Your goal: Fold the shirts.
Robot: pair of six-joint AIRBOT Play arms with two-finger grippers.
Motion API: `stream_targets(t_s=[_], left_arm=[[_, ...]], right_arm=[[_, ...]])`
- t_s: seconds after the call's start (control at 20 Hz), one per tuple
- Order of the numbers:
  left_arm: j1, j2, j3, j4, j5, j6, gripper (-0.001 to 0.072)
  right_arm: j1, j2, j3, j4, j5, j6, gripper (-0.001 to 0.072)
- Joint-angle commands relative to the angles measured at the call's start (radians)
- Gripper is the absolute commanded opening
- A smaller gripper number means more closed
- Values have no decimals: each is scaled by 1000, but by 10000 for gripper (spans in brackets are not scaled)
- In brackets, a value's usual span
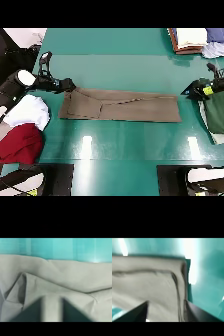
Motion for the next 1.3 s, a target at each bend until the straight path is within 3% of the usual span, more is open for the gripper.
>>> stream_targets(t_s=[0.0, 0.25, 0.35, 0.55, 0.6, 0.65, 0.75, 0.9, 1.25], left_arm=[[0, -1, 33, -11, -48, 4, 25], [-2, -6, 32, -47, -60, 3, 25], [-2, -7, 32, -55, -60, 3, 25], [-2, -8, 32, -92, -80, 3, 25], [-2, -9, 32, -112, -90, 3, 25], [-2, -11, 32, -125, -99, 4, 24], [-5, -22, 32, -142, -114, 4, 24], [-69, -57, 50, -141, -113, 20, 24], [-343, -354, 343, -142, -121, 29, 24]], right_arm=[[-64, -3, -113, 15, 38, -67, 577], [-74, -3, -275, 92, -95, -178, 565], [-47, -4, -303, 116, -134, -208, 445], [31, -3, -307, 128, -198, -214, 424], [44, -3, -307, 128, -201, -224, 305], [53, -3, -306, 128, -193, -241, 120], [54, -3, -296, 129, -155, -242, 15], [55, 35, -226, 130, -35, -218, 17], [168, 208, 80, 132, 75, 14, 17]])
